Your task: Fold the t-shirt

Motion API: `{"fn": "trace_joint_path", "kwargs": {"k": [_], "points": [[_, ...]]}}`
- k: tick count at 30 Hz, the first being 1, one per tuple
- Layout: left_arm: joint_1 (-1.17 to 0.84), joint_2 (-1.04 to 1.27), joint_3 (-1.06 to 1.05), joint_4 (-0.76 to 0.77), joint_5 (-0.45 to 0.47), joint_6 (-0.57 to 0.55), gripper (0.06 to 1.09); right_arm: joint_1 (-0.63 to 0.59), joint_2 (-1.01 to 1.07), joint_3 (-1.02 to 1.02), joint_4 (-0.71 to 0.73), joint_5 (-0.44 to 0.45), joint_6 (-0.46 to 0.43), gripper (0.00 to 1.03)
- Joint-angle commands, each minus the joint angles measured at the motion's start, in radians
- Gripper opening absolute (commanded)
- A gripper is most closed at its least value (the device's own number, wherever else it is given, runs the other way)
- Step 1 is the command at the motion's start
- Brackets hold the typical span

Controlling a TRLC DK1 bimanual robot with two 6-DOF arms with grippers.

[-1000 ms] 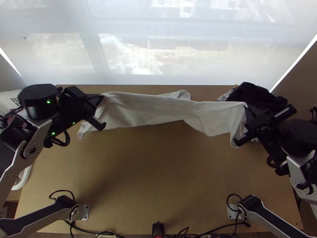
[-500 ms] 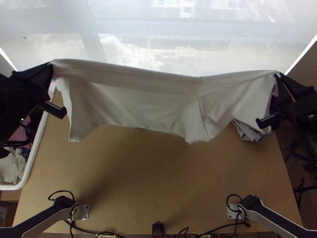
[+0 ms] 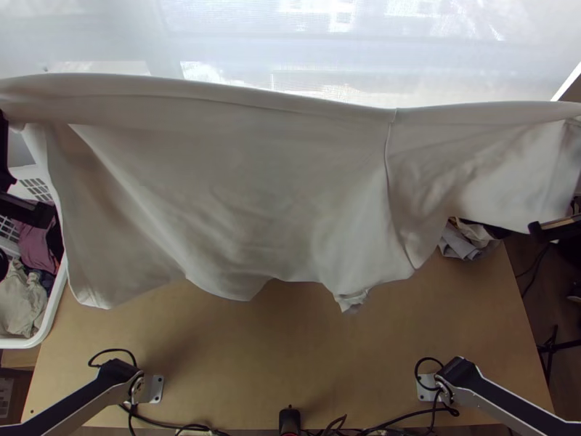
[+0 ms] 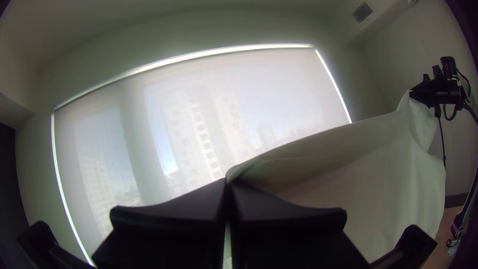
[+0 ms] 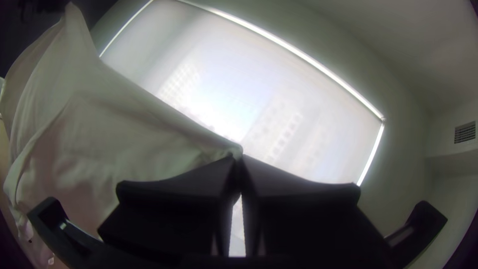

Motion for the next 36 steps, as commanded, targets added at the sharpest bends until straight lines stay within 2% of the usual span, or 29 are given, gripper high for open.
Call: {"fn": "trace_joint_path", "kwargs": {"k": [1,8,17,21,31,36], "points": [[-0.007,-0.001,0.090,-0.015,-0.003,-0.010,0.09,0.017,-0.047,0.021,0.023,0.000,0.022,0.02],[-0.007,0.059,0.186,-0.006,-0.011,-0.008,0.09,0.017,-0.066,0.064,0.064,-0.006,-0.023,0.02],[-0.007,0.114,0.226,-0.024,-0.028,-0.011,0.09,0.017,-0.038,0.130,0.081,-0.112,-0.052,0.02],[-0.011,0.114,0.194,-0.065,-0.026,-0.039,0.09,0.017,-0.024,0.136,0.101,-0.130,-0.049,0.02],[-0.031,0.094,0.064,-0.159,-0.040,-0.186,0.09,0.023,0.057,0.150,0.184,-0.158,0.019,0.02],[-0.062,0.048,-0.038,-0.181,-0.040,-0.200,0.09,0.043,0.123,0.216,0.199,-0.159,0.030,0.02]]}}
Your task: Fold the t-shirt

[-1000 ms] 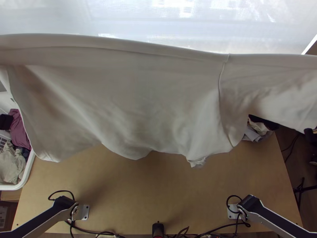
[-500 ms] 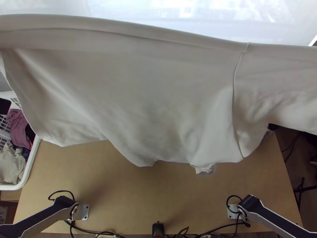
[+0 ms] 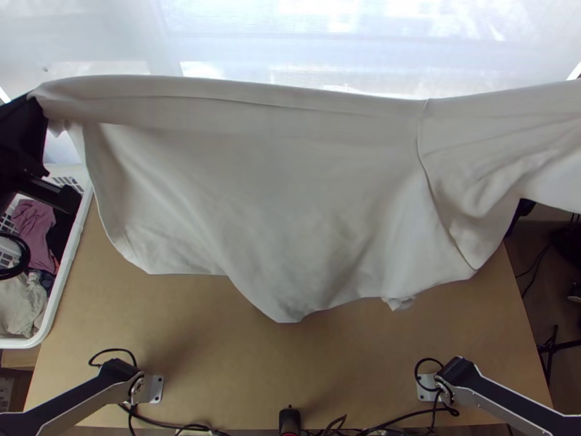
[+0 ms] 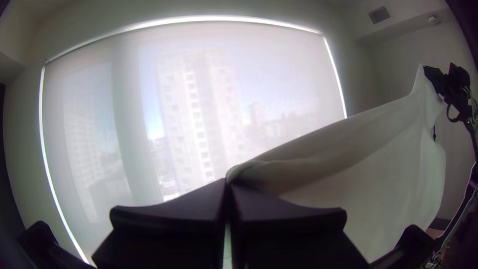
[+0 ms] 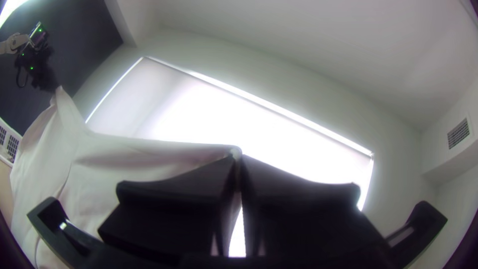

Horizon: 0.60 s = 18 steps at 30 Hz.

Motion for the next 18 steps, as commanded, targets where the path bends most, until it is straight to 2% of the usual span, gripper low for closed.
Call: {"fn": "trace_joint_path", "kwargs": {"k": [1,9,14,18], "points": [[-0.037,-0.037,-0.107,-0.049,-0.002,-0.046,0.09,0.022,0.087,0.077,0.025,-0.009,0.023,0.02],[-0.092,-0.055,-0.112,-0.109,-0.018,-0.065,0.09,0.048,0.204,0.255,0.025,-0.009,0.021,0.02],[-0.134,-0.067,-0.107,-0.174,-0.018,-0.086,0.09,0.053,0.208,0.266,0.022,0.000,0.035,0.03],[-0.134,-0.067,-0.011,-0.181,-0.035,-0.071,0.09,0.053,0.179,0.267,-0.003,0.023,0.044,0.03]]}}
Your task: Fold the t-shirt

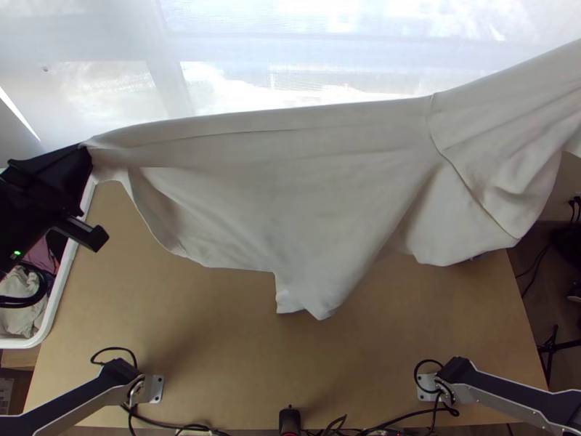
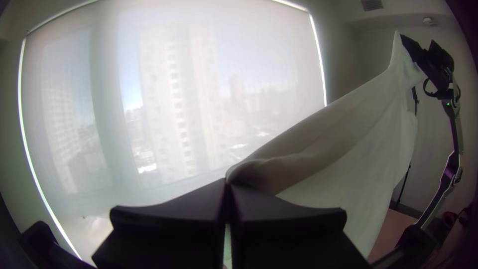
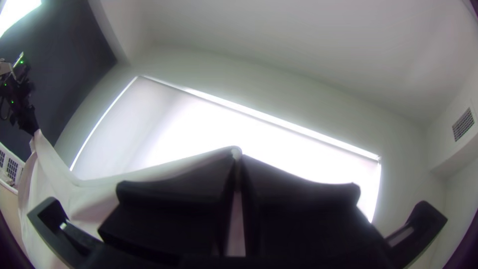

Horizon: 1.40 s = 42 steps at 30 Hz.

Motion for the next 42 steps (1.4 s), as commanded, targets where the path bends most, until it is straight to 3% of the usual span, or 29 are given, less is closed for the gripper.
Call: {"fn": "trace_joint_path", "kwargs": {"k": [1,13,21,26,37,42], "points": [[-0.024,0.000,0.115,-0.032,-0.024,0.014,0.09,0.005,-0.012,0.034,-0.030,0.028,0.011,0.03],[-0.019,0.047,0.356,-0.066,-0.029,0.022,0.09,0.004,-0.027,0.123,-0.094,0.031,-0.041,0.02],[0.019,0.041,0.342,-0.007,-0.032,0.081,0.09,-0.012,-0.033,0.123,-0.085,0.036,-0.046,0.03],[0.021,0.011,0.325,-0.076,-0.027,0.048,0.09,-0.019,-0.067,0.118,-0.193,0.045,0.009,0.03],[0.018,-0.144,-0.126,-0.035,0.000,-0.004,0.09,-0.042,-0.122,-0.096,-0.252,0.056,0.258,0.03],[0.015,-0.183,-0.339,0.069,0.007,-0.009,0.09,-0.045,-0.150,-0.270,-0.223,0.052,0.302,0.03]]}}
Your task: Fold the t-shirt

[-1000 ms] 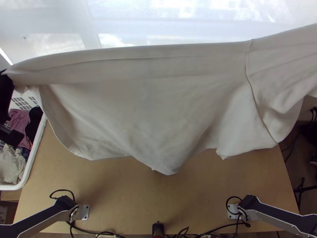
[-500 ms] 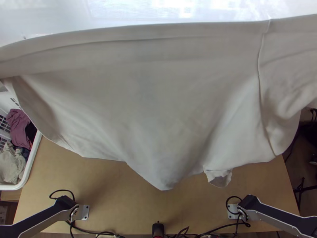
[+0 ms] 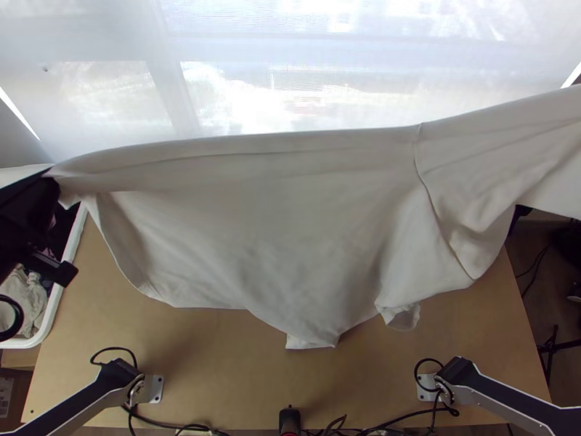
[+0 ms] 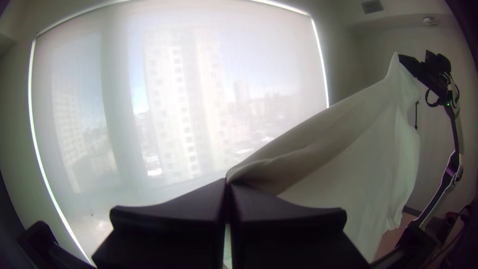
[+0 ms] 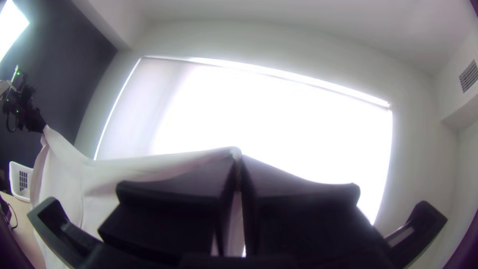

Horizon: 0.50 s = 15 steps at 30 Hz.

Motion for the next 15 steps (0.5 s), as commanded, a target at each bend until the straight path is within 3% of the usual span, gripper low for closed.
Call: {"fn": "trace_joint_path", "kwargs": {"k": [1,9,15], "points": [[-0.002,-0.063,-0.304,0.124,0.015,-0.012,0.09,-0.005,-0.035,-0.216,0.016,-0.009,0.090,0.03],[0.027,0.005,-0.556,0.397,0.022,0.016,0.09,-0.005,-0.044,-0.519,0.174,-0.048,0.104,0.03],[0.178,0.151,-0.653,0.598,0.124,0.010,0.09,-0.065,0.008,-0.700,0.309,-0.123,0.128,0.03]]}}
